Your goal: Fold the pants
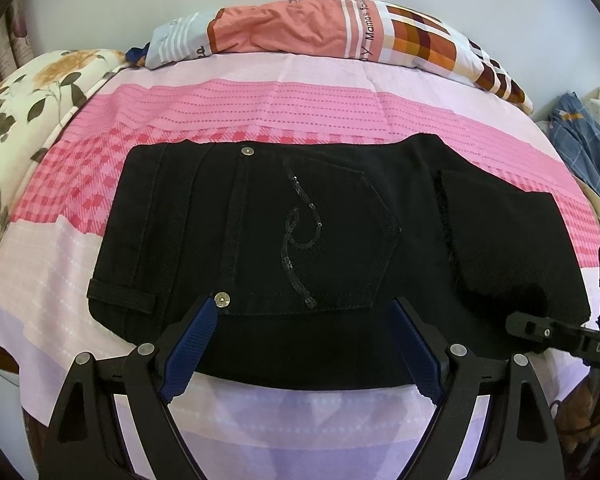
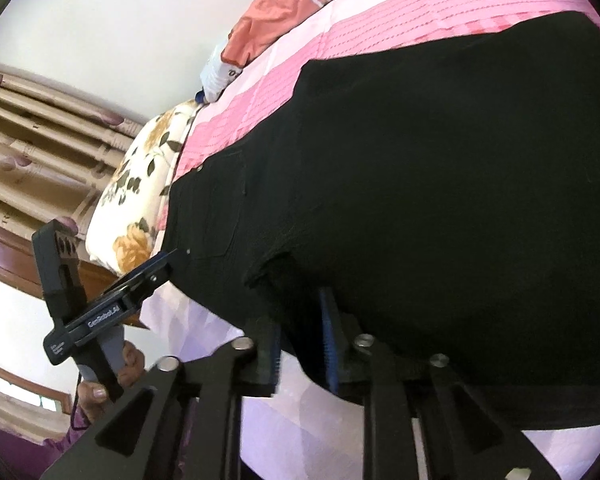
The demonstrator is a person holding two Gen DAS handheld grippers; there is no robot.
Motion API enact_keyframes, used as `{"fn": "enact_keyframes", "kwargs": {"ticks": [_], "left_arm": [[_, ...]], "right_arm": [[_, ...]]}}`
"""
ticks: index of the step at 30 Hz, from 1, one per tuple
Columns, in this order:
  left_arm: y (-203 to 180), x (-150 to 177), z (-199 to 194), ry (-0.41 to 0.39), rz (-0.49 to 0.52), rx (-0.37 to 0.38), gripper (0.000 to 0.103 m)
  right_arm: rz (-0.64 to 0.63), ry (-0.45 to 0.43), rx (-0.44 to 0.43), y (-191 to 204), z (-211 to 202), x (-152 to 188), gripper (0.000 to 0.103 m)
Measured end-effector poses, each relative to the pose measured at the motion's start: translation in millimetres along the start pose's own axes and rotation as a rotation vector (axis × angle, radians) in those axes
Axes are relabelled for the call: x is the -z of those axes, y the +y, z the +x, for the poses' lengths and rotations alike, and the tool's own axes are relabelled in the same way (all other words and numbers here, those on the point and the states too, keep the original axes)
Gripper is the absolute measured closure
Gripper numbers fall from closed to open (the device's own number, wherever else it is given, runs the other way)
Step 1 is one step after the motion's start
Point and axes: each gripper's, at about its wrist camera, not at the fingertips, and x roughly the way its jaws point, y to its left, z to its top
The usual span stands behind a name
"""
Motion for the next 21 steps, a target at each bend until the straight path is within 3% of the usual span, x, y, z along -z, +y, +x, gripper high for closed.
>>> {"fn": "enact_keyframes", "kwargs": {"ticks": [2, 4, 6, 9, 13, 15, 21], "left_arm": [[0, 0, 1, 0.0, -0.002, 0.0, 0.016], [1, 0, 1, 0.004, -0.004, 0.002, 0.016], [2, -1, 2, 0.008, -0.003, 0.003, 0.016], [2, 0, 2, 0.009, -0.001, 0.004, 0.016], [2, 0, 2, 0.005, 0.004, 0.001, 0.016], [2, 0, 2, 0.008, 0.002, 0.002, 0.016], [5, 1, 4, 0.024, -0.007, 0.011, 0.016]], "right_arm": [[-0.013, 0.01, -0.021, 3, 0, 0, 0.065], [-0.019, 0.027, -0.086, 5, -1, 0, 0.063], [0.07, 0.075, -0.274, -5, 2, 1, 0.063], [0.202, 0.023, -0.392, -29, -10, -2, 0.064], [0.287, -0.099, -0.409, -55, -37, -8, 0.064], [0.283, -0.115, -0.411, -57, -43, -8, 0.064], [0.169, 0.032, -0.435, -30, -35, -8, 0.063]]}}
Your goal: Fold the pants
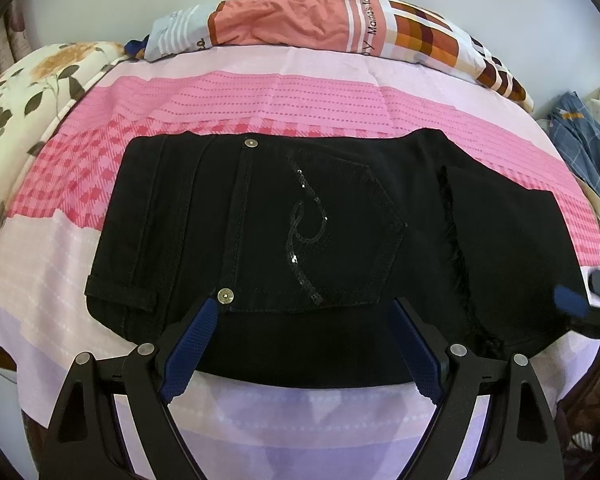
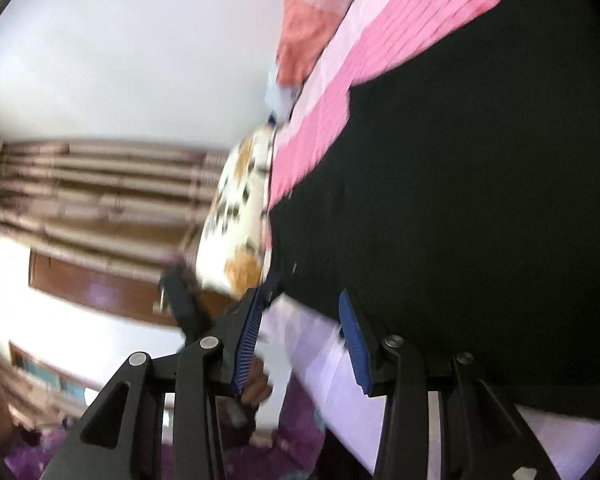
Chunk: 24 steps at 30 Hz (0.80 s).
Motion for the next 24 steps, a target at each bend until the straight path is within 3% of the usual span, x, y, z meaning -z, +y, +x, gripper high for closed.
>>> {"fn": "enact_keyframes", "kwargs": {"ticks": [2, 4, 9, 16, 18, 19, 20, 24], "left_arm": [[1, 0, -1, -0.003, -0.002, 0.006, 0.016], [3, 0, -1, -0.003, -0.005, 0.021, 0.016], [-2, 2, 1, 0.015, 0.009, 0.049, 0.016], [-12, 4, -3, 0.015, 0.046, 0.081, 0.016], [-16, 5, -4, 0.025, 0.06, 0.107, 0.016], [-21, 6, -4, 0.035, 0.075, 0.131, 0.016], [-23, 7, -4, 0.044, 0.084, 0.157, 0.016], [-33, 10, -4, 0.11, 0.073, 0.341, 0.016]], "right_arm": [[0.051, 0.064, -0.037, -3, 1, 9, 0.057], [0.12, 0.094, -0.065, -10, 5, 13, 0.035], [0.297, 0.112, -0.03, -32, 12, 29, 0.035], [0.332, 0.042, 0.034, -37, 20, 26, 0.035], [0.294, 0.014, 0.041, -29, 22, 25, 0.051], [0.26, 0.009, 0.051, -22, 22, 24, 0.069], [0.244, 0.008, 0.055, -18, 24, 22, 0.076], [0.268, -0.027, 0.066, -27, 22, 16, 0.077]]}}
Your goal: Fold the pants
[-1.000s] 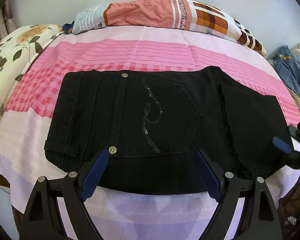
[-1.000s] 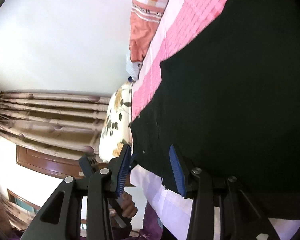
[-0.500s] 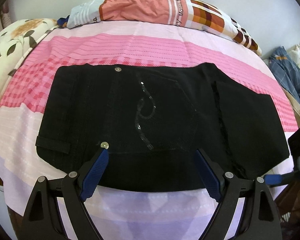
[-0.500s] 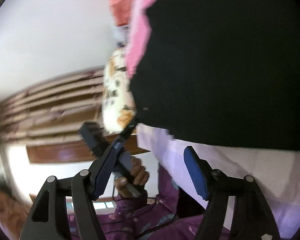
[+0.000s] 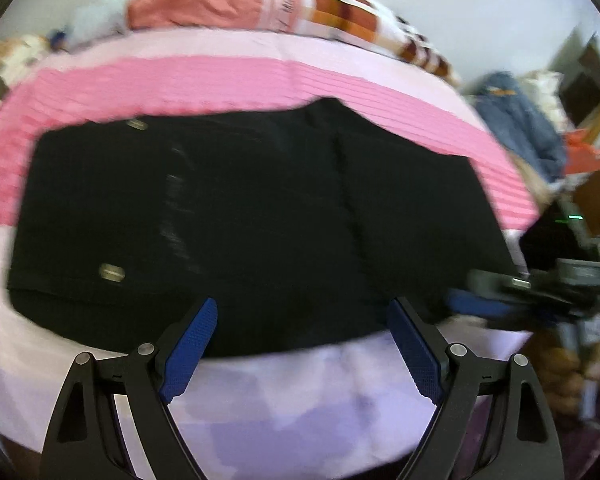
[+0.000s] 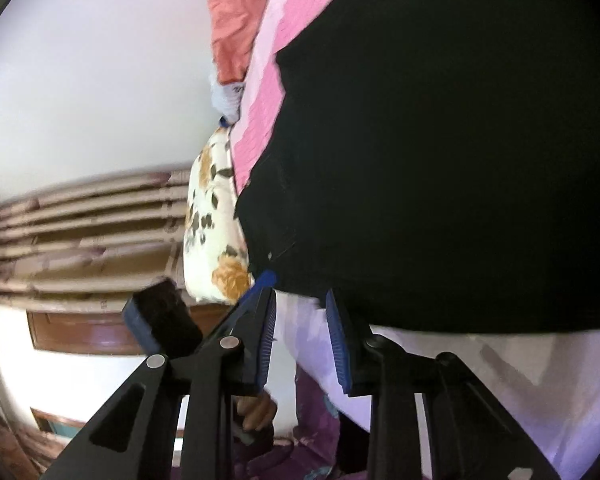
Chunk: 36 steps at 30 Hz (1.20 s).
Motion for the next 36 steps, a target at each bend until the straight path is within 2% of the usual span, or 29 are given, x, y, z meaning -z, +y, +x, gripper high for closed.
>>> {"fn": "enact_keyframes", "kwargs": {"ticks": [4, 6, 11, 13, 15, 18, 21, 23, 26, 28, 29, 30, 31, 33, 36], "left_arm": [[-3, -4, 13, 0.117, -0.082, 0.195, 0.016], [-1, -6, 21, 0.168, -0.138, 0.249, 0.016], [8, -7, 39, 0.293, -0.337, 0.434, 0.016], [9, -5, 45, 0.334, -0.405, 0.48, 0.016], [6, -5, 47, 0.342, -0.453, 0.536, 0.016], [0, -7, 49, 0.334, -0.501, 0.564, 0.017], [-4, -7, 61, 0.361, -0.539, 0.519, 0.022], [-6, -5, 69, 0.381, -0.57, 0.521, 0.022], [-10, -7, 70, 0.373, -0.56, 0.499, 0.022], [-12, -10, 68, 0.352, -0.542, 0.487, 0.036], [-14, -13, 68, 0.343, -0.521, 0.473, 0.055], [-19, -18, 65, 0.327, -0.481, 0.45, 0.081], [-21, -20, 64, 0.318, -0.451, 0.431, 0.092], [-27, -25, 63, 0.298, -0.407, 0.411, 0.095], [-19, -25, 70, 0.292, -0.451, 0.407, 0.095]], "right_arm": [[0.094, 0.035, -0.07, -15, 3, -1, 0.077], [0.128, 0.032, -0.104, -19, -2, -1, 0.075], [0.144, 0.009, -0.105, -20, -23, 1, 0.054], [0.179, 0.002, -0.129, -27, -28, 1, 0.05], [0.214, -0.007, -0.164, -33, -31, 1, 0.048], [0.211, -0.013, -0.168, -33, -32, 1, 0.047], [0.225, -0.012, -0.187, -34, -35, 0, 0.043], [0.235, -0.019, -0.206, -36, -40, -1, 0.04], [0.255, -0.04, -0.234, -38, -48, -2, 0.036], [0.264, -0.046, -0.241, -38, -48, -3, 0.035], [0.269, -0.047, -0.242, -39, -49, -3, 0.033], [0.275, -0.05, -0.241, -39, -49, -2, 0.032], [0.279, -0.052, -0.241, -39, -49, -2, 0.031], [0.287, -0.053, -0.245, -38, -49, -1, 0.029], [0.304, -0.055, -0.248, -38, -55, -2, 0.029]]}}
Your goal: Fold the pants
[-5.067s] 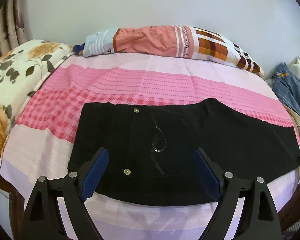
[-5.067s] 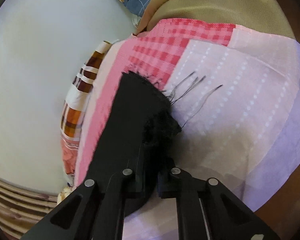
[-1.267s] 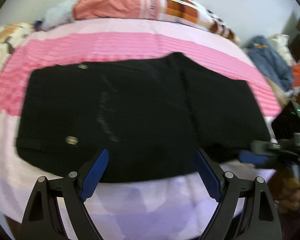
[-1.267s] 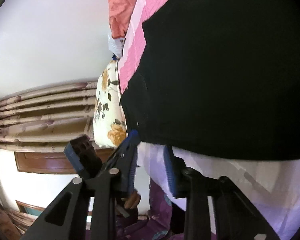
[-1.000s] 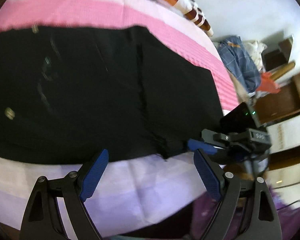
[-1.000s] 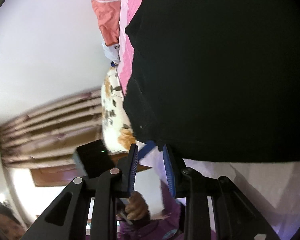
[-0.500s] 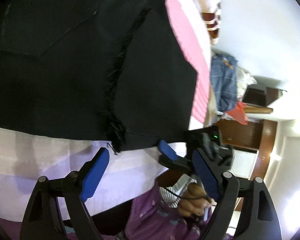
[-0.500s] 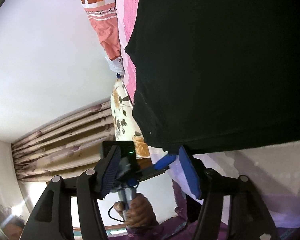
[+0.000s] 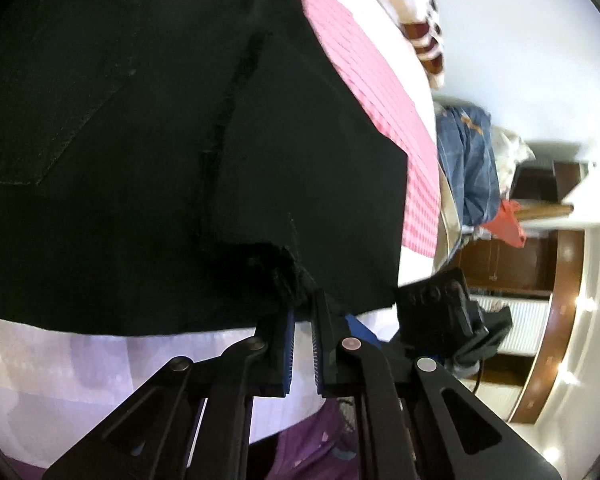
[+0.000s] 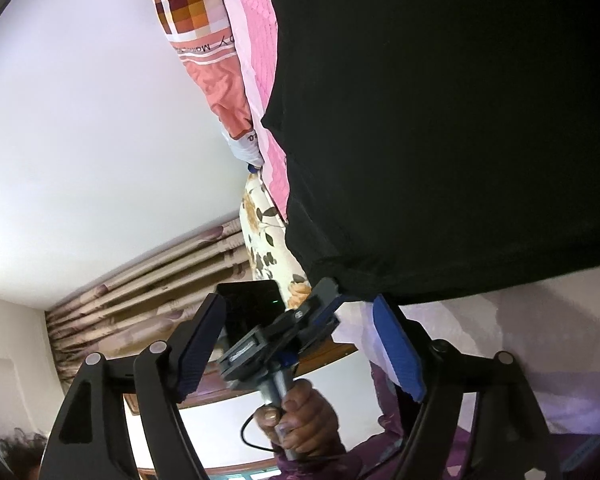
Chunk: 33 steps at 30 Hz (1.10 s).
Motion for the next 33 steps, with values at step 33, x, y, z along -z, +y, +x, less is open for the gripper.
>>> {"fn": "enact_keyframes", "kwargs": {"ticks": [33], "left_arm": [[14, 5, 12, -0.039, 0.036, -0.095, 0.091]], "right_arm": [[-1.361, 0.557, 0.789, 141, 177, -90, 0.047]]}}
